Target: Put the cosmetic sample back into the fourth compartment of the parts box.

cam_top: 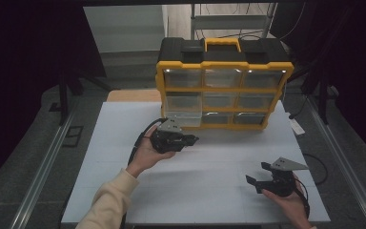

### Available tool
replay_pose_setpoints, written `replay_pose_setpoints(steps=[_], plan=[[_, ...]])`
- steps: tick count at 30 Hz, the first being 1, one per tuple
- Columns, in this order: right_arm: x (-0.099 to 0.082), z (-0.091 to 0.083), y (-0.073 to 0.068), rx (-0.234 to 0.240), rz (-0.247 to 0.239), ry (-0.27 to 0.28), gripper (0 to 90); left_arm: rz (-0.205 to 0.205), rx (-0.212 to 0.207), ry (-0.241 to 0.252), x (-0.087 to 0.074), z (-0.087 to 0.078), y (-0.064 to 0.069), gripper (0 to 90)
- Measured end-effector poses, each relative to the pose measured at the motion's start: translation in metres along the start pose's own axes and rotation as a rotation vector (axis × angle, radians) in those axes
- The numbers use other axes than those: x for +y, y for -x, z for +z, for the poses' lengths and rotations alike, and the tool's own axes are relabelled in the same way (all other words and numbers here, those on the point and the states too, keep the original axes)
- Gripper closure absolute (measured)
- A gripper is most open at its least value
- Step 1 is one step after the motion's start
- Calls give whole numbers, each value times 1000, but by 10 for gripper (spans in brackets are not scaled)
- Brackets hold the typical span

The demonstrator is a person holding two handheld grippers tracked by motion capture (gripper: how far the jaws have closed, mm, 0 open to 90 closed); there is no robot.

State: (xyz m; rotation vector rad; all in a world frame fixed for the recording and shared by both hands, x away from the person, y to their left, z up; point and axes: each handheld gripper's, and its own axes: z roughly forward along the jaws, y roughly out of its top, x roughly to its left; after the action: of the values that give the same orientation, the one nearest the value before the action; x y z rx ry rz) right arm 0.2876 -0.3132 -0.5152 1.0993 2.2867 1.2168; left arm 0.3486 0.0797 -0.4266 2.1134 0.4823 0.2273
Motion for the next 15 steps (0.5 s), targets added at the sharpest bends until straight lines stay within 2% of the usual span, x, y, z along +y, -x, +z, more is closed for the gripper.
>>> replay_pose_setpoints(steps=[8,10,15], plan=[[0,0,0,-1,0,0,152,-10,5,26,2,-5,0,808],[0,-1,0,-1,2,1,152,-22,-16,47,3,-7,1,808],[1,-2,-1,1,3,7,152,-5,-4,54,8,-11,5,808]])
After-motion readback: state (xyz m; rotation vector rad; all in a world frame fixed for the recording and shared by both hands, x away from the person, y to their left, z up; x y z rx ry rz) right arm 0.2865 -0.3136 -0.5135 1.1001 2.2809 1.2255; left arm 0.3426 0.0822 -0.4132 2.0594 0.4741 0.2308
